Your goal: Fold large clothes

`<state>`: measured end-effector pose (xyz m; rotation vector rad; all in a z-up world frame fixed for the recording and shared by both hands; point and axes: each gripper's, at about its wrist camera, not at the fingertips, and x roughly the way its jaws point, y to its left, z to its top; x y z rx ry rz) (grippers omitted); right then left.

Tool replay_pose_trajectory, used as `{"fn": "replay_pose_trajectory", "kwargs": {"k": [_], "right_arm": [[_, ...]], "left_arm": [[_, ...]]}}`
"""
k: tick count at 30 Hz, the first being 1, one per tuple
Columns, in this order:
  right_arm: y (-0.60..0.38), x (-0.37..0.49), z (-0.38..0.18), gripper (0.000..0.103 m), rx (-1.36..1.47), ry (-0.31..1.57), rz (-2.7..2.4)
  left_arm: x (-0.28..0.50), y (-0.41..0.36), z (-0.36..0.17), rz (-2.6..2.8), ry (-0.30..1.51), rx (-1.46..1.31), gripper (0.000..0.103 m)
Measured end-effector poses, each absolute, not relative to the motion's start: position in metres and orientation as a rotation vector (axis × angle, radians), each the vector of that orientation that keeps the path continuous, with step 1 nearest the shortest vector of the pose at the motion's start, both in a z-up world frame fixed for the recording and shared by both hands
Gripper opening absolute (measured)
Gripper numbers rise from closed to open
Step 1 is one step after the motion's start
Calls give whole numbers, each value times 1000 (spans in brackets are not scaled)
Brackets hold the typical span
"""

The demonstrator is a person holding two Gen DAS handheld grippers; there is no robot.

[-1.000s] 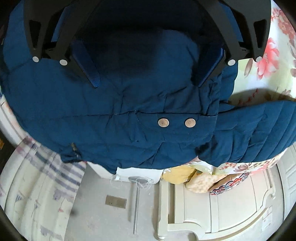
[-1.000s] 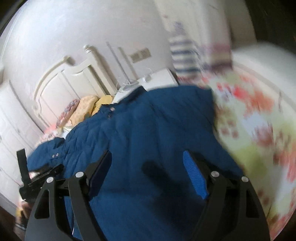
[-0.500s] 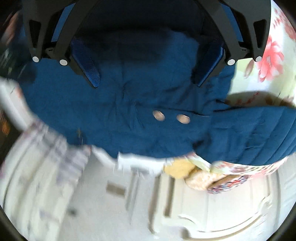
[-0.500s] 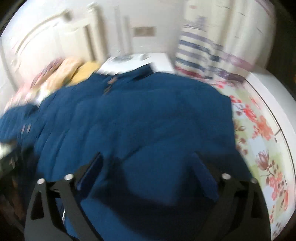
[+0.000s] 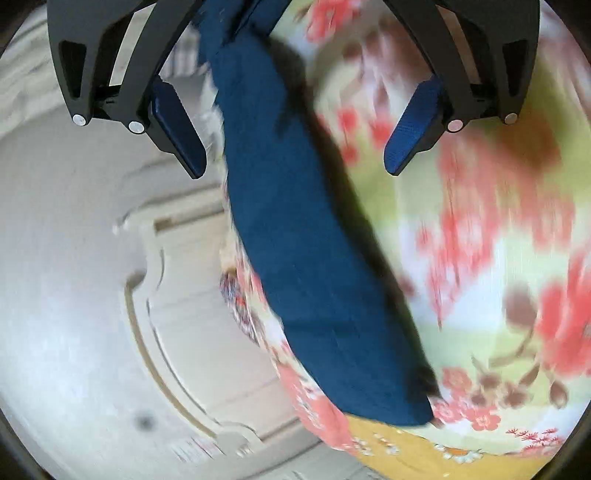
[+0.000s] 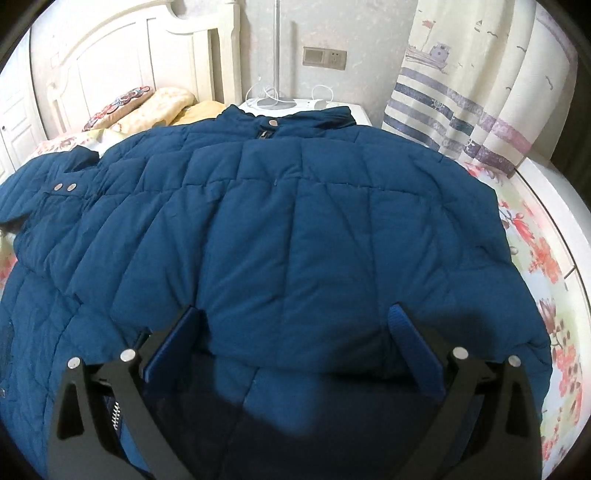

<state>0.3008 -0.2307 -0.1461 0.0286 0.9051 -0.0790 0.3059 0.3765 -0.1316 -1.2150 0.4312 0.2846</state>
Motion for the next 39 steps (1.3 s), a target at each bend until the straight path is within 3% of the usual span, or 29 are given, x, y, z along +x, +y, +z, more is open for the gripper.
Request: {"fn": "replay_pose_trajectory", "kwargs": {"k": [3, 4, 5, 7, 9, 10, 14, 16, 19, 24, 28, 32, 35, 39], "right_arm": [[-230, 300, -146, 101, 28, 904, -79], [-230, 300, -146, 101, 29, 903, -78], [-231, 300, -146, 101, 33, 902, -76], [-231, 299, -146, 101, 40, 902, -73], [-231, 298, -145, 101, 51, 896, -68], [-232, 297, -144, 100, 63, 889, -65], [-246, 290, -137, 98, 164, 825, -60], [-266, 277, -126, 89, 271, 721, -119], [-302, 252, -110, 91, 442, 536, -185], [-351, 226, -111, 91, 625, 418, -323], [-374, 220, -120, 91, 723, 407, -368], [-378, 219, -126, 91, 740, 423, -358], [-374, 221, -126, 91, 722, 429, -342], [-373, 224, -125, 91, 721, 438, -335]], "left_arm": [[321, 410, -131, 345, 402, -1233, 92], [327, 418, -132, 351, 401, -1243, 84], [333, 425, -134, 355, 400, -1251, 73], [345, 435, -138, 342, 446, -1275, 31], [348, 431, -136, 353, 465, -1261, 12], [346, 420, -124, 348, 443, -1202, 8], [335, 343, -56, 247, 334, -906, 5], [337, 281, -21, 141, 308, -742, 5], [344, 164, 10, -77, 332, -460, 5], [348, -12, -16, -331, 476, -117, 5], [369, -111, -89, -459, 765, 58, 7], [360, -142, -126, -435, 804, 259, 8], [357, -131, -108, -459, 775, 285, 8], [321, -83, -55, -464, 547, 173, 10]]}}
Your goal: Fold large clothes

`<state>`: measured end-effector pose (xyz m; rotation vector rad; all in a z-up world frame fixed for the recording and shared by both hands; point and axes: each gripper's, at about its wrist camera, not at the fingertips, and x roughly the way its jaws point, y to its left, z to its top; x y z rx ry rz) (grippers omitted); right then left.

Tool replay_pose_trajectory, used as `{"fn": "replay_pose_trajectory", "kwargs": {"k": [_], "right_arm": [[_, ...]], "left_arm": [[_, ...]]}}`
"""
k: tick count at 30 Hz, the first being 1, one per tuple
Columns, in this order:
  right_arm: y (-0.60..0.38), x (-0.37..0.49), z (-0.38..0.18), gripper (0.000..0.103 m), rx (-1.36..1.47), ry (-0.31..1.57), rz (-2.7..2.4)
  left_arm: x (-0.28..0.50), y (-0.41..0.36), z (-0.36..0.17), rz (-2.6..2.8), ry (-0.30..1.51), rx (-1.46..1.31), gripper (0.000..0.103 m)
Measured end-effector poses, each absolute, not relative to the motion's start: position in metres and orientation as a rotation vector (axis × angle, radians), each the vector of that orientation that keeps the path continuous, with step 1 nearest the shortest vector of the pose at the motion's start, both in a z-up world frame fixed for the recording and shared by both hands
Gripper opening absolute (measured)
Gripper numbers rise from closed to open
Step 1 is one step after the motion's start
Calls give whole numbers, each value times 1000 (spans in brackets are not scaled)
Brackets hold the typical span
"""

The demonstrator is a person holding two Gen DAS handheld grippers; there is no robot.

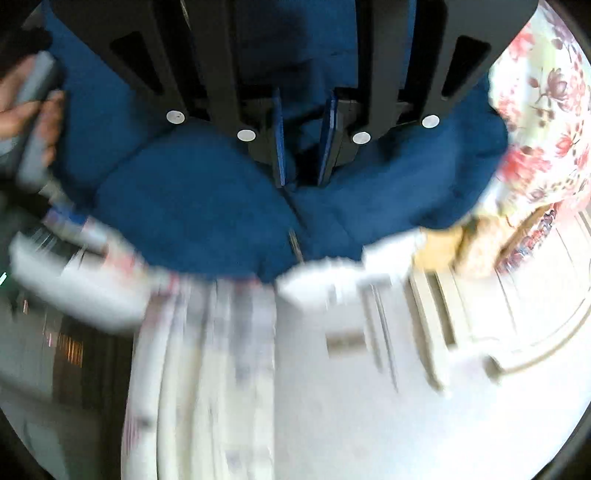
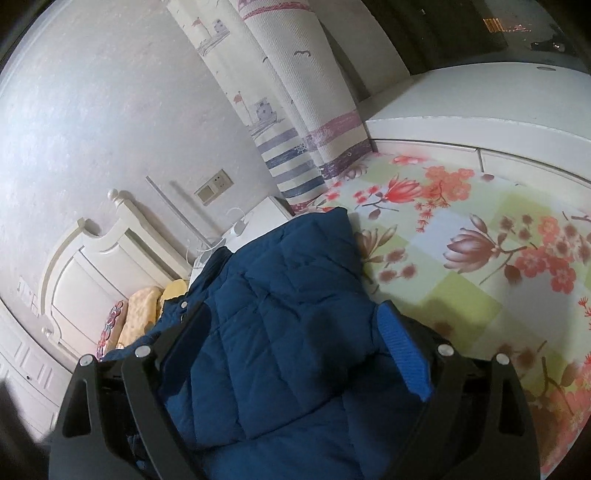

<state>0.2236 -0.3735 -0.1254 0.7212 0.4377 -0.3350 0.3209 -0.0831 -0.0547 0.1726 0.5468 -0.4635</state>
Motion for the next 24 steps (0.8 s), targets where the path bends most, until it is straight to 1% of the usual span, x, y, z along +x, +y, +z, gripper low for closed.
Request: {"fn": "replay_pose_trajectory", "kwargs": {"k": [1, 2, 3, 4, 5, 8, 9, 10, 15, 16, 17, 19, 22, 24], "right_arm": [[-373, 224, -126, 91, 720, 439, -336], [-372, 225, -126, 91, 716, 442, -336], [-371, 226, -125, 91, 708, 446, -334], [-368, 227, -125, 91, 694, 450, -328], [-366, 228, -124, 91, 680, 454, -322], [-353, 238, -122, 91, 598, 487, -303], [-346, 241, -120, 91, 558, 491, -299], [-341, 242, -118, 91, 526, 490, -294], [-283, 257, -109, 91, 283, 518, -144], [-263, 261, -107, 91, 210, 534, -97], [-249, 263, -105, 91, 161, 544, -61], [-205, 277, -105, 91, 9, 613, 53], [-149, 296, -112, 90, -217, 692, 115], [-121, 307, -115, 89, -323, 709, 131]], "left_arm": [[314, -58, -44, -455, 495, 86, 21], [310, -40, -41, -429, 478, 30, 39], [306, -19, -39, -392, 461, -46, 96], [303, 13, -43, -333, 423, -167, 96], [306, 33, -49, -277, 434, -240, 99], [325, 79, -76, -203, 554, -416, 96], [331, 86, -82, -157, 573, -424, 95], [333, 89, -86, -122, 594, -409, 91], [357, 77, -111, 5, 733, -240, 91], [352, 85, -115, 17, 752, -223, 91], [343, 95, -119, 32, 780, -208, 96], [345, 98, -128, 38, 847, -201, 98], [349, 105, -135, 24, 884, -235, 99], [349, 112, -141, 1, 902, -279, 99]]}}
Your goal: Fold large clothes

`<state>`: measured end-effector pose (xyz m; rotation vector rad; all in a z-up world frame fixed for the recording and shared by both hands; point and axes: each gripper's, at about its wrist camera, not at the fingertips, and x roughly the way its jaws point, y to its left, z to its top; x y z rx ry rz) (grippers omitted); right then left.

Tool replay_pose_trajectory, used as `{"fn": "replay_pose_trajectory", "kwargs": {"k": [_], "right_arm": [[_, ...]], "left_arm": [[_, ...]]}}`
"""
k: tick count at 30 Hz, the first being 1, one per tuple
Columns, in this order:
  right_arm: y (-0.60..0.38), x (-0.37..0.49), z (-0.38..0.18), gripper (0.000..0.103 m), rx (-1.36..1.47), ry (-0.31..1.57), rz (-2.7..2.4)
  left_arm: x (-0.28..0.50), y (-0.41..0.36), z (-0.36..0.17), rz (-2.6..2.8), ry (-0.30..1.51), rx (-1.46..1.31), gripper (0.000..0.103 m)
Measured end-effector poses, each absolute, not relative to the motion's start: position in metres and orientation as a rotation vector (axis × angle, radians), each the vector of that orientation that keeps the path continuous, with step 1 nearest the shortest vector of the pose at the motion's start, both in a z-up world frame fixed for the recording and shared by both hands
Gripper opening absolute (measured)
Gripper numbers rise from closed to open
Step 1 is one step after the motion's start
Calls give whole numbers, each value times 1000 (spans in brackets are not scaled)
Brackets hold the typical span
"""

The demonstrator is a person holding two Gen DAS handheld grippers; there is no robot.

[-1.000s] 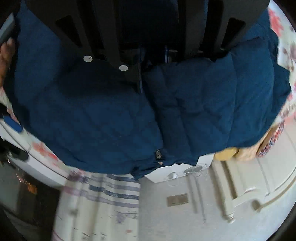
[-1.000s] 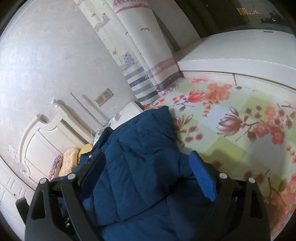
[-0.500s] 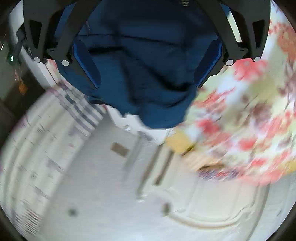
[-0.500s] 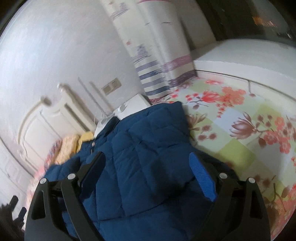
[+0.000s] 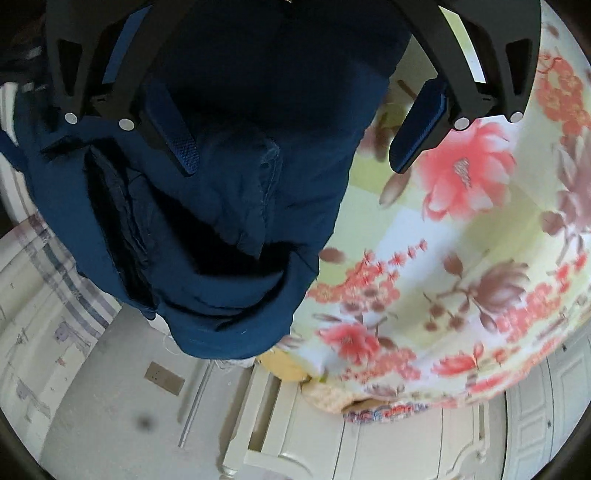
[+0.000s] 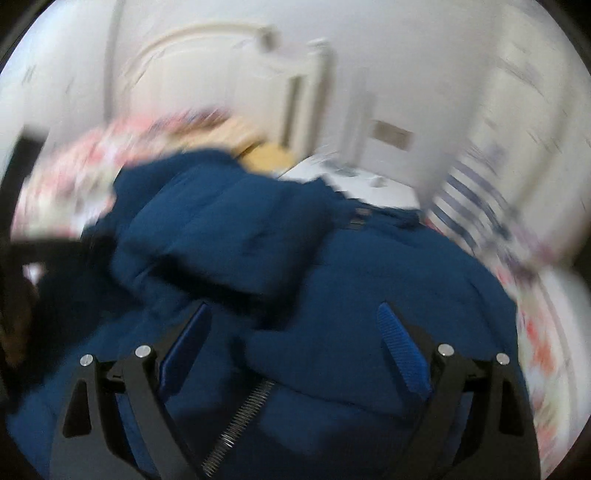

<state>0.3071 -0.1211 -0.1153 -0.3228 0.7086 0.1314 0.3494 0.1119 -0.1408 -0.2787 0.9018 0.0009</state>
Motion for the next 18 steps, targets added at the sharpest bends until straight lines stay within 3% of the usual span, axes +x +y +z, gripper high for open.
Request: {"fn": "replay_pose_trajectory", "kwargs": {"k": [5, 6, 7, 9, 14, 18], "right_arm": [[-74, 335, -109, 88, -435, 692, 155], [-66, 339, -108, 73, -458, 692, 176], [-62, 341, -106, 44, -459, 706, 213], [-69, 338, -92, 24, -400, 680, 194], [-177, 312, -50, 17, 153, 554, 156], [-303, 282, -82, 19, 667, 524, 40]], "left_arm": [[347, 116, -143, -10, 908, -301, 99], [347, 116, -143, -10, 908, -301, 99], [347, 117, -143, -11, 907, -303, 99], [347, 116, -143, -13, 906, -306, 99], [348, 116, -143, -12, 907, -306, 99], [348, 114, -143, -6, 910, -301, 99]]}}
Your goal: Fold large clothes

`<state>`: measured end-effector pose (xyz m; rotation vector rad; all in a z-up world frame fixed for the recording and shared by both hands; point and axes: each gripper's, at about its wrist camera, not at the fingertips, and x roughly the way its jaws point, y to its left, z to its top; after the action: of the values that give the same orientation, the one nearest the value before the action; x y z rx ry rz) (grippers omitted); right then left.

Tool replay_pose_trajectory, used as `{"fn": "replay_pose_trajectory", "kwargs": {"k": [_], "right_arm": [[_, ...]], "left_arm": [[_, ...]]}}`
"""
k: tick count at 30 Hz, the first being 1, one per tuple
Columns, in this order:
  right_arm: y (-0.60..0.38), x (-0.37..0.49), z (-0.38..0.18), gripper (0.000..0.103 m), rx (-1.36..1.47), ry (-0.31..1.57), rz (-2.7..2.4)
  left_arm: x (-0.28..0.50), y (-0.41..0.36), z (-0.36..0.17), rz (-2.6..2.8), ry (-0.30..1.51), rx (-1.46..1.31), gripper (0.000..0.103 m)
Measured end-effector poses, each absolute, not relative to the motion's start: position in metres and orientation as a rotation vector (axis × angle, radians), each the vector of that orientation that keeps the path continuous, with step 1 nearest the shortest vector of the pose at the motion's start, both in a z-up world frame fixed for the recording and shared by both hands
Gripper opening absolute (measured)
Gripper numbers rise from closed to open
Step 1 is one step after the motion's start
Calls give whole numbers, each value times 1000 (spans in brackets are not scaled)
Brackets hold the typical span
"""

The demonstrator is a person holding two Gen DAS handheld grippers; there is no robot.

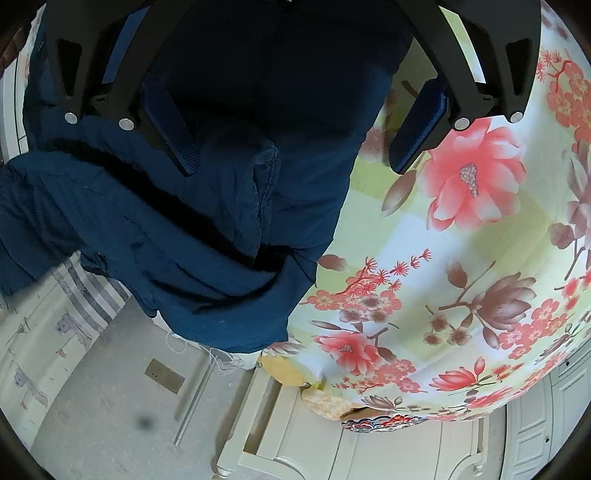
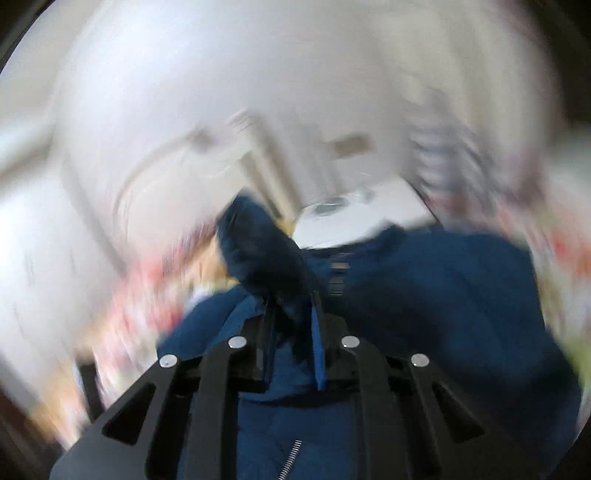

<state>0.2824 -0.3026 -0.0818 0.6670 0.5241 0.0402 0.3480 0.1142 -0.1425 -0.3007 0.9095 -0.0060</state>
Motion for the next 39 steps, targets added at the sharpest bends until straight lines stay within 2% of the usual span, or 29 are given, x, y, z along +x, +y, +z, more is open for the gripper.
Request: {"fn": "replay_pose_trajectory", "kwargs": {"k": [2, 3, 5, 12, 14, 15, 16, 19, 23, 30, 32, 33, 36, 39], "right_arm": [[-338, 284, -113, 44, 775, 623, -26], [-352, 285, -135, 61, 842, 696, -35], [-359, 281, -149, 59, 886, 696, -15], [-342, 293, -141, 61, 776, 701, 17], [-341, 296, -142, 51, 763, 699, 10], [-340, 296, -141, 30, 743, 698, 11], [-339, 292, -139, 17, 736, 674, 13], [-335, 270, -114, 10, 701, 553, 31], [-335, 242, -91, 10, 674, 530, -2], [-348, 243, -150, 11, 777, 725, -85], [-349, 239, -145, 17, 775, 737, -111], [-350, 234, -135, 28, 757, 726, -153], [-348, 218, -100, 48, 648, 621, -269], [-331, 232, -66, 48, 486, 567, -240]], "left_arm": [[348, 114, -142, -5, 910, -299, 99], [348, 114, -142, -5, 911, -299, 99], [348, 114, -143, -4, 910, -301, 99], [349, 114, -143, -6, 909, -303, 99], [349, 113, -143, -5, 910, -301, 99], [349, 114, -143, -5, 910, -301, 99], [348, 114, -143, -6, 909, -303, 99], [348, 114, -143, -6, 909, -305, 99], [349, 113, -143, -5, 910, -303, 99], [349, 114, -144, -7, 909, -307, 99], [349, 114, -143, -9, 907, -312, 99], [349, 114, -143, -9, 907, -313, 99], [349, 114, -144, -7, 908, -310, 99], [349, 113, -144, -2, 911, -304, 99]]}}
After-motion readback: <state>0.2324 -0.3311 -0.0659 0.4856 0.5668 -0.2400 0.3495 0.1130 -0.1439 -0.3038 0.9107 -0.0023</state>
